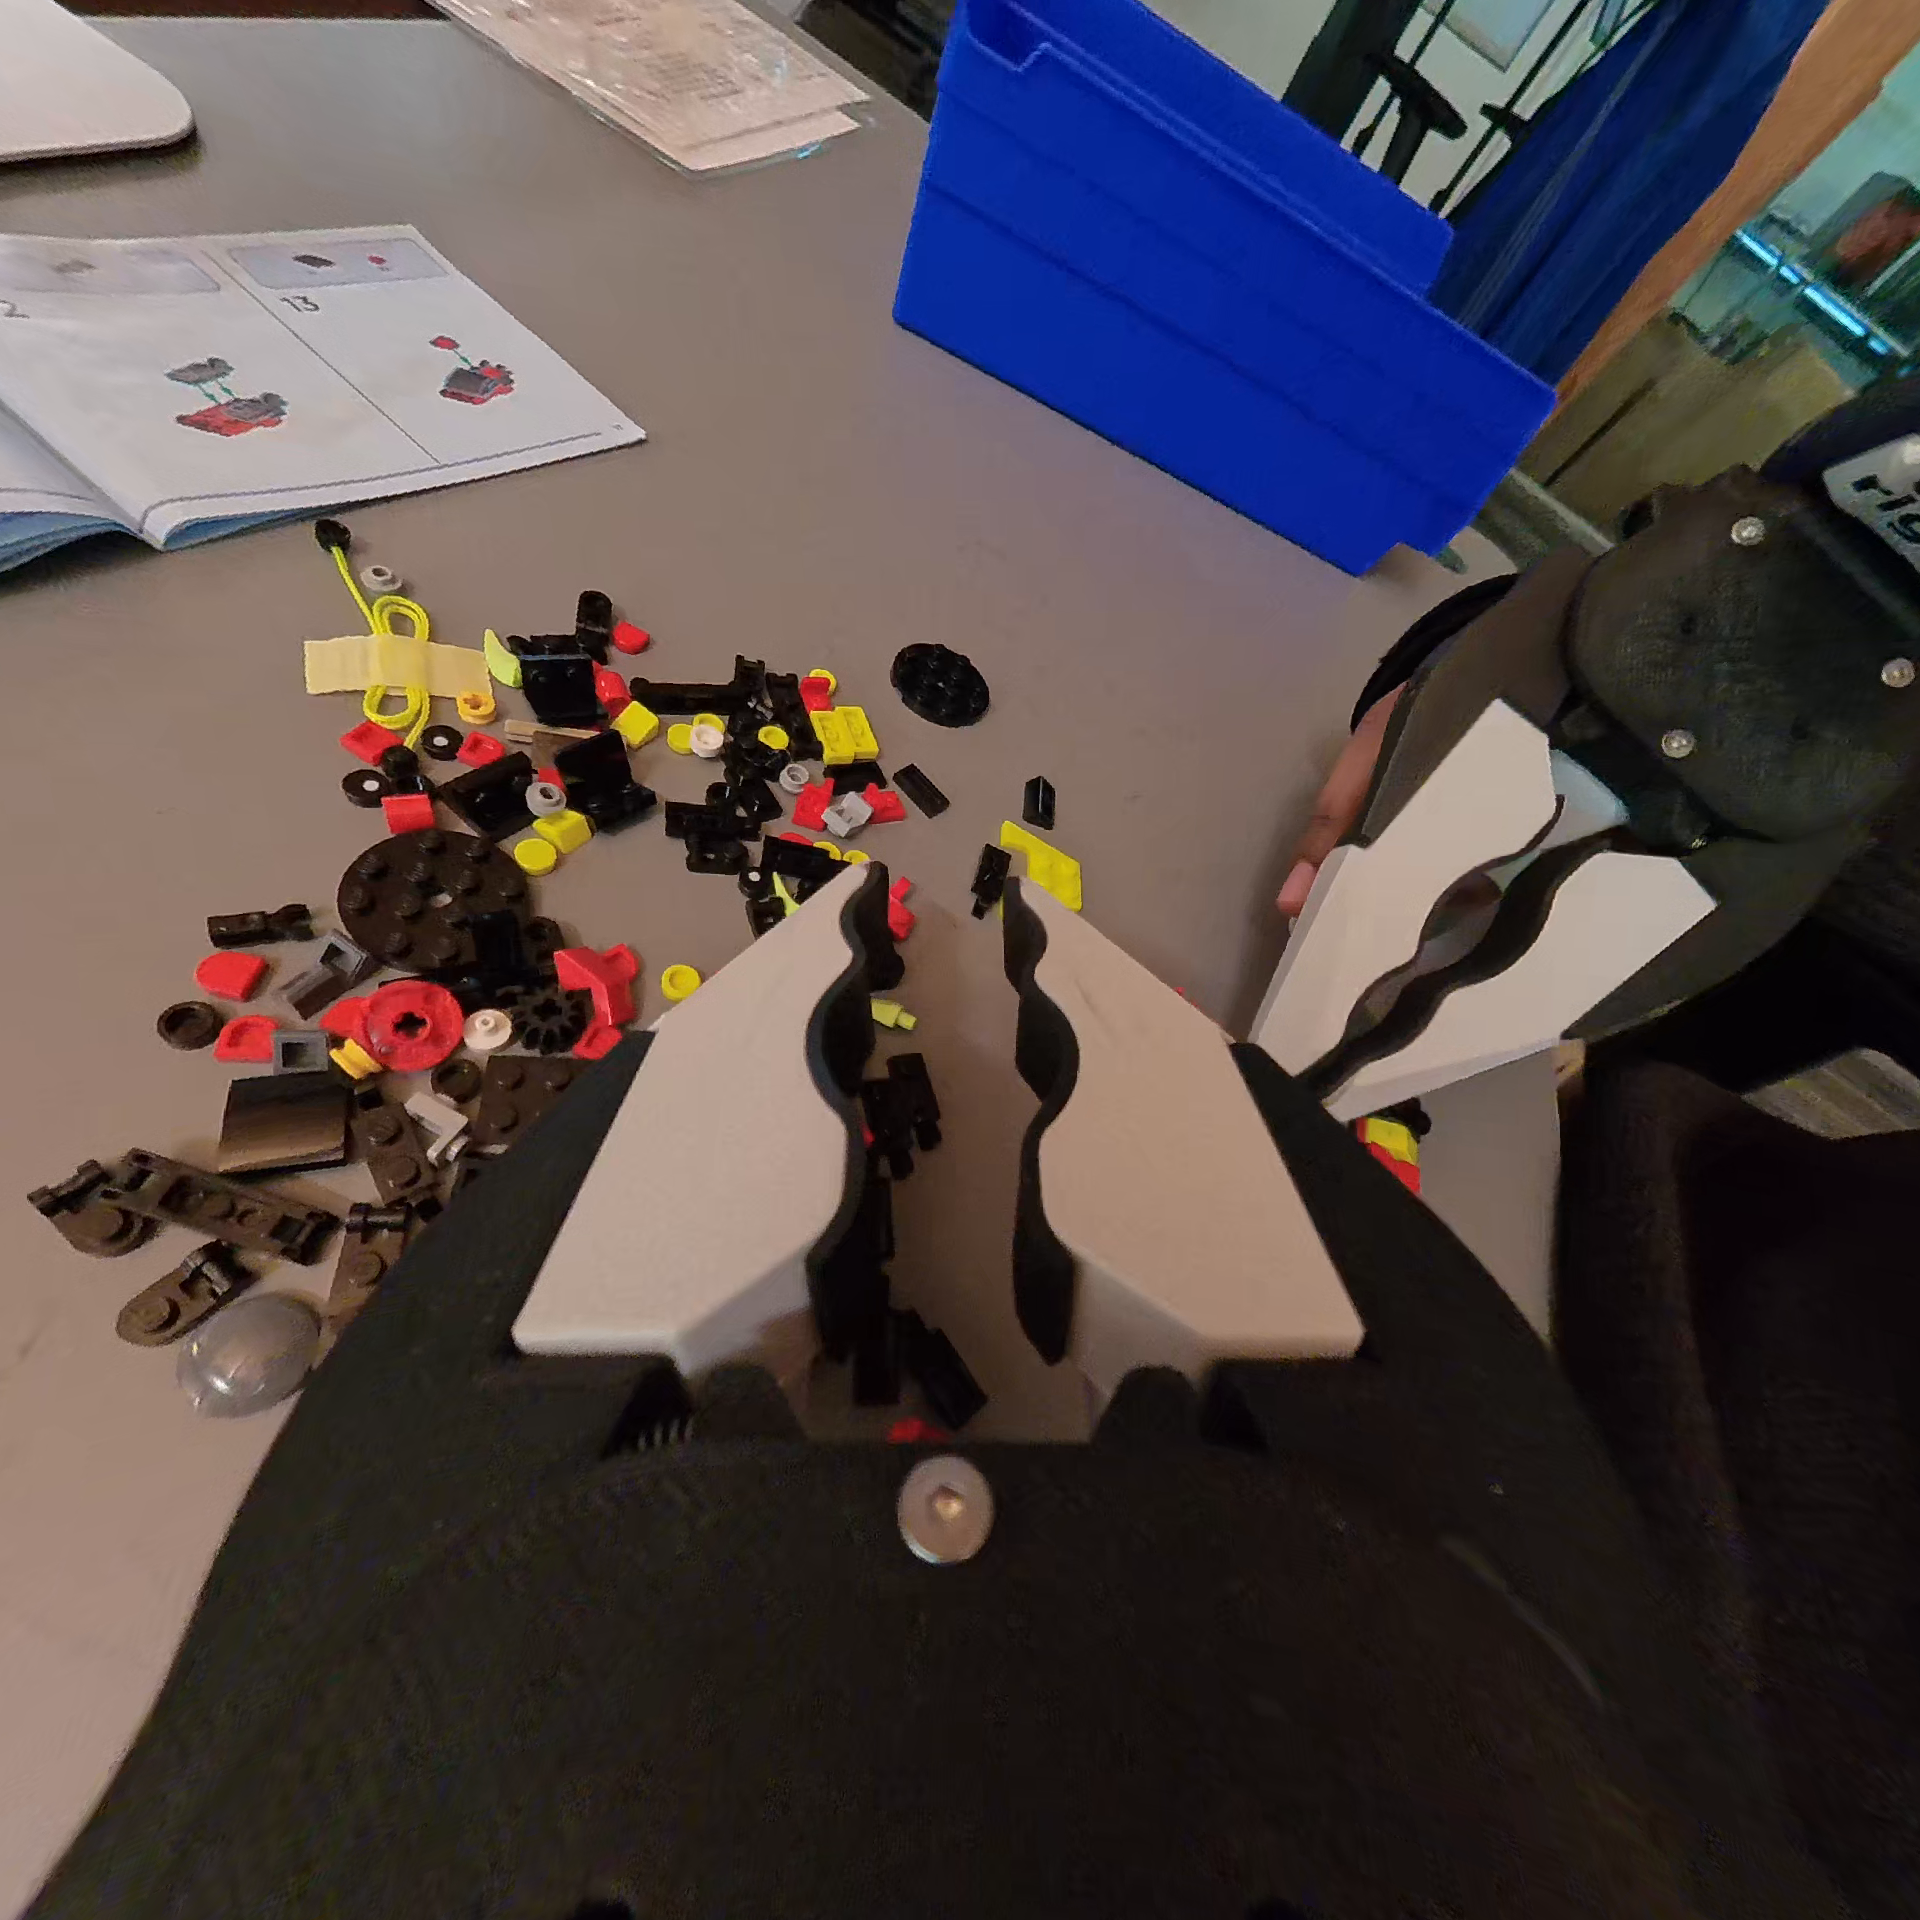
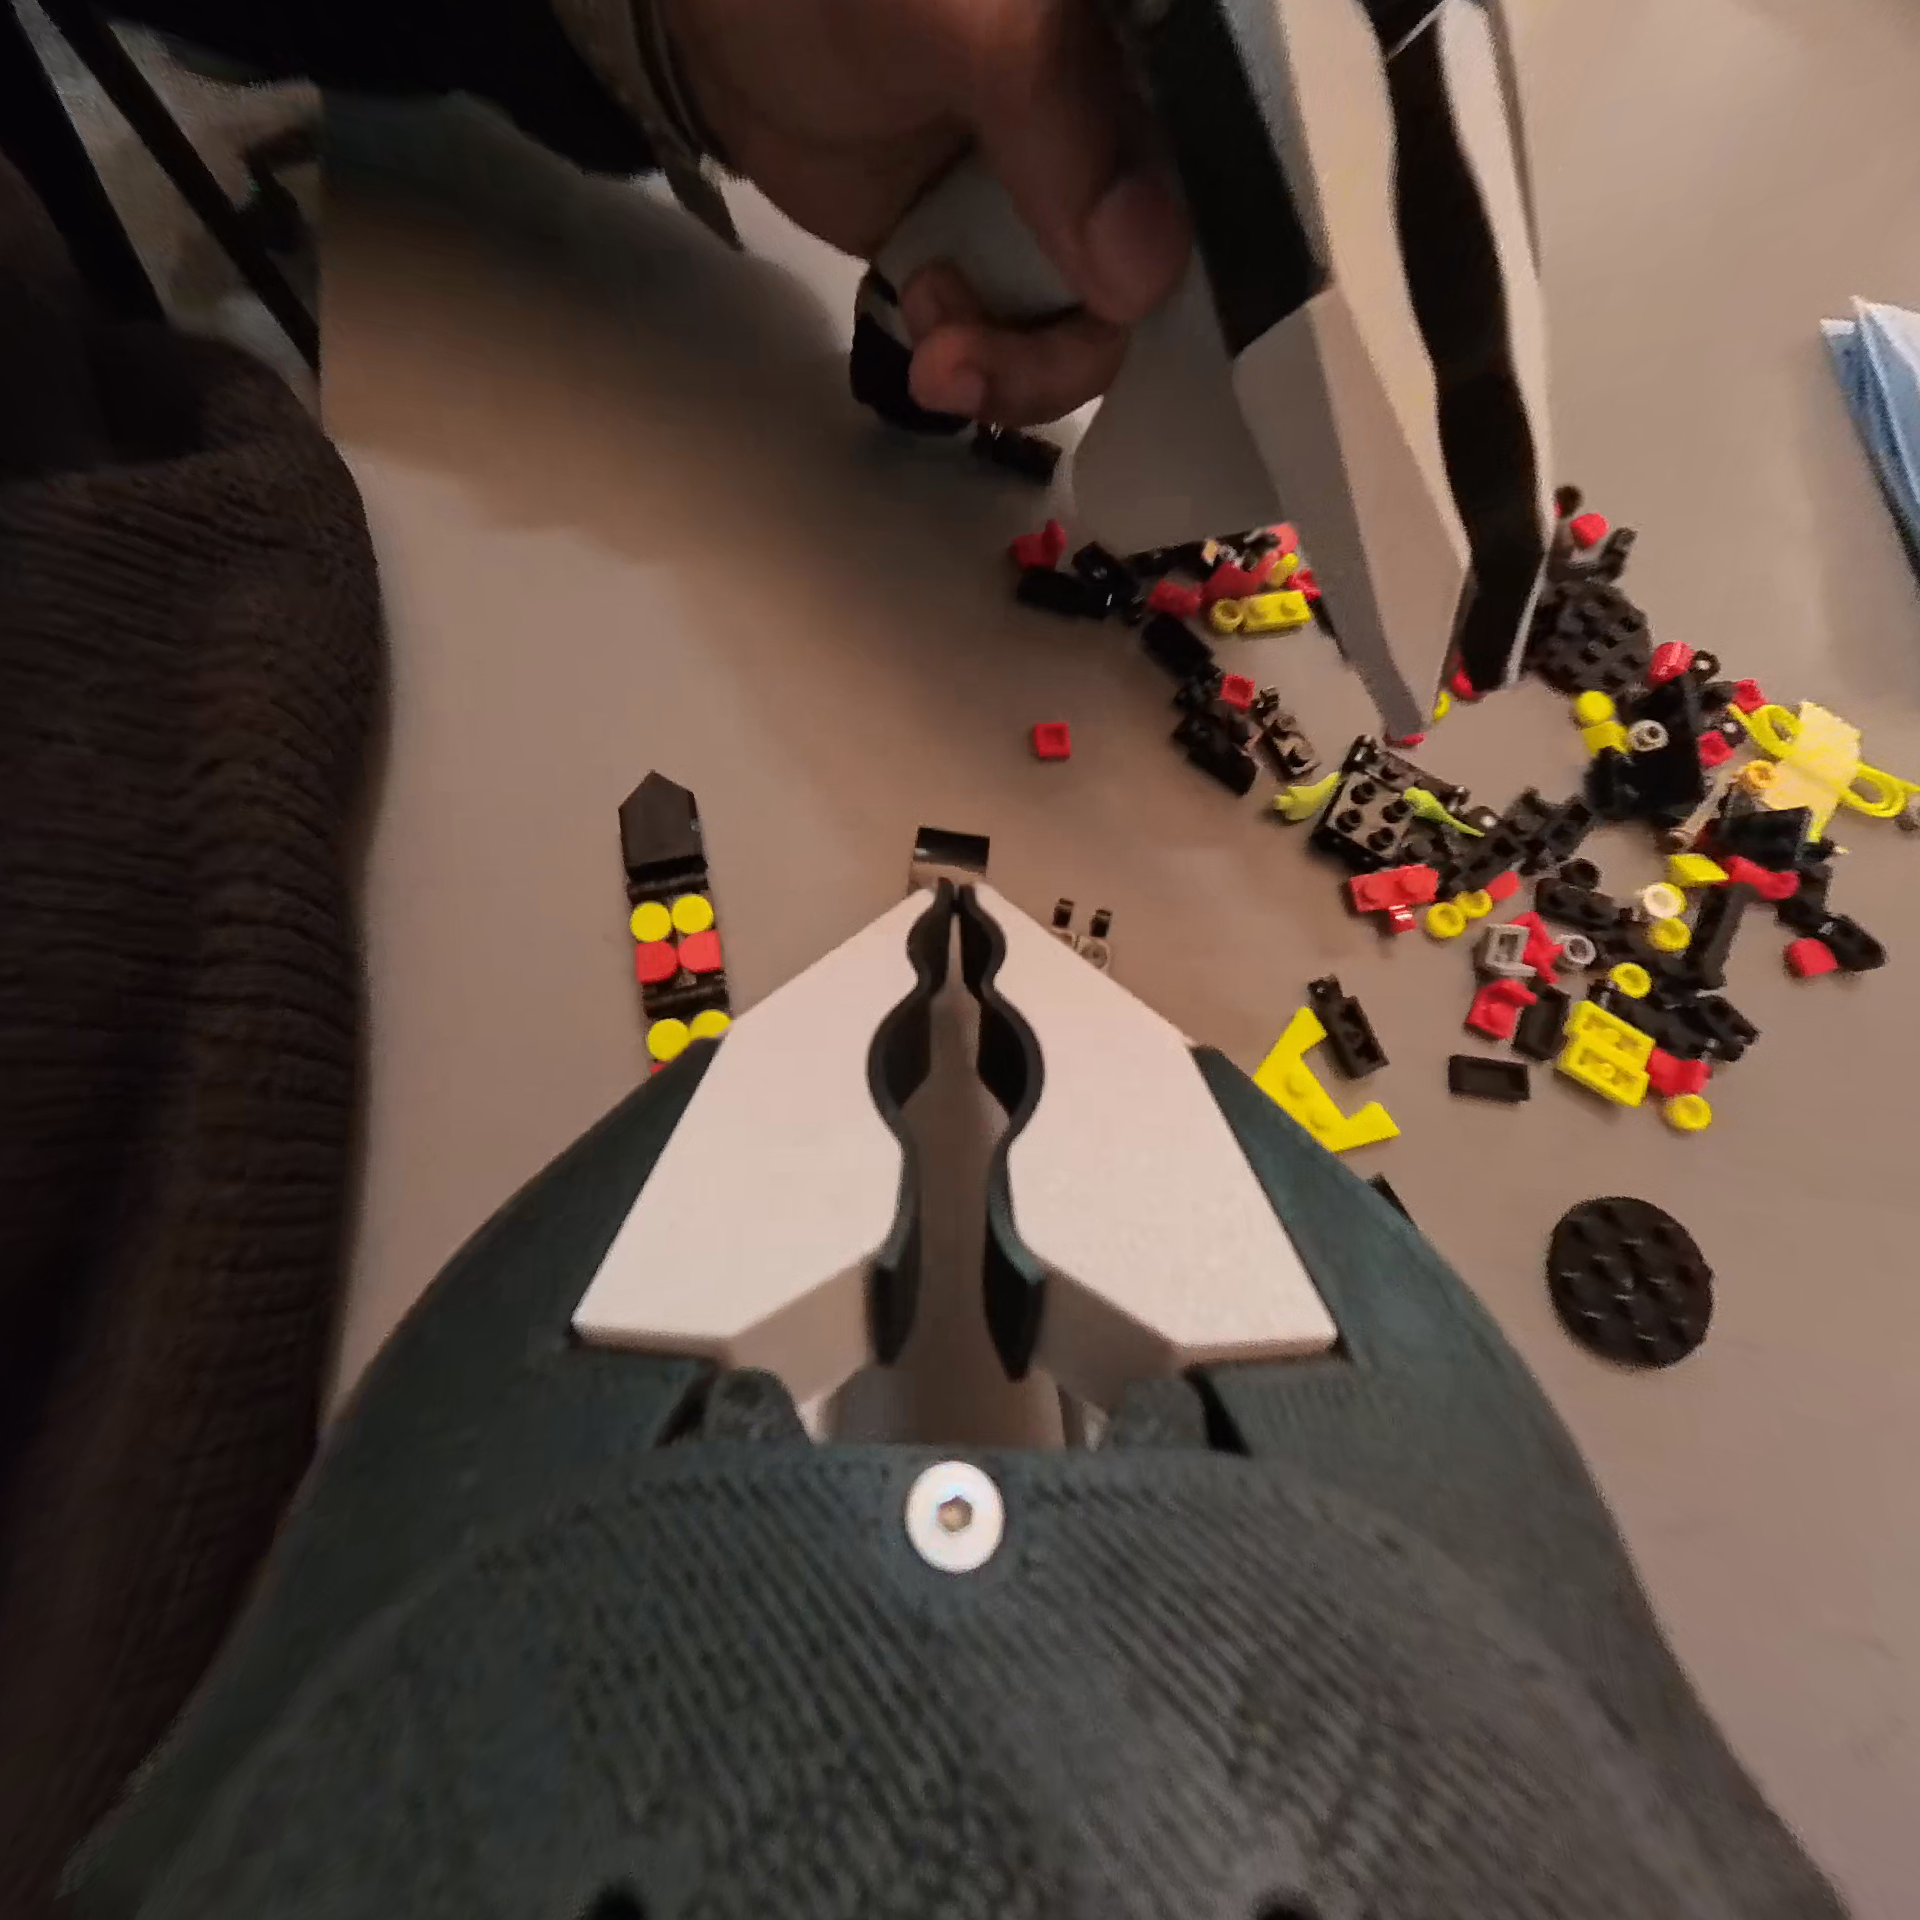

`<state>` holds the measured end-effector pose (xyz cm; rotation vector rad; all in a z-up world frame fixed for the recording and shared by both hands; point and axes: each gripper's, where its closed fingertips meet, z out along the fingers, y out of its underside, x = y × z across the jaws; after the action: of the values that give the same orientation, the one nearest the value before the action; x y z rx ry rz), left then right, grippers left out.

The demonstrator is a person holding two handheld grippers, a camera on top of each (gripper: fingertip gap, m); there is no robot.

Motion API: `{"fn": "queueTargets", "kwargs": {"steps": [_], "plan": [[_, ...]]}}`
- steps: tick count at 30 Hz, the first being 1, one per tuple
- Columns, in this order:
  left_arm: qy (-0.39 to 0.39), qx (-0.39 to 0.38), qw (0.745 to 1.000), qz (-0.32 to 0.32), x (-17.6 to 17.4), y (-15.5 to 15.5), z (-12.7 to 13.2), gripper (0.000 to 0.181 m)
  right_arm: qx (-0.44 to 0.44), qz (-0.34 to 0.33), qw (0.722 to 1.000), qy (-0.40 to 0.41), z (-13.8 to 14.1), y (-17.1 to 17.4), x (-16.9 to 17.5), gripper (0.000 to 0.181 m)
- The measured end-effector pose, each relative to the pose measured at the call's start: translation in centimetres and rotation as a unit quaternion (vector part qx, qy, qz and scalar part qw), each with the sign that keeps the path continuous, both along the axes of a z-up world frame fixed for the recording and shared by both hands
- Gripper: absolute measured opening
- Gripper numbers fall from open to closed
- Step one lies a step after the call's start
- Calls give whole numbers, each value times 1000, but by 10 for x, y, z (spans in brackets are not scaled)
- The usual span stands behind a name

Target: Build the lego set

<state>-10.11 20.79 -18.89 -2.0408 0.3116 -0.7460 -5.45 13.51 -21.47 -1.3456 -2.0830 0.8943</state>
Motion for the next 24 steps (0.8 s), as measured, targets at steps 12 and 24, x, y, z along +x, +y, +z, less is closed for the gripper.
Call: {"fn": "queueTargets", "kwargs": {"steps": [12, 24], "plan": [[-12, -11, 1000, 1, -1, 0, -3, 20, -9, -23, 999, -31, -14, -1, -9, 20], [-15, -15, 1000, -2, 0, 0, -4, 20, -49, -21, 998, -29, -6, -4, -3, 9]]}}
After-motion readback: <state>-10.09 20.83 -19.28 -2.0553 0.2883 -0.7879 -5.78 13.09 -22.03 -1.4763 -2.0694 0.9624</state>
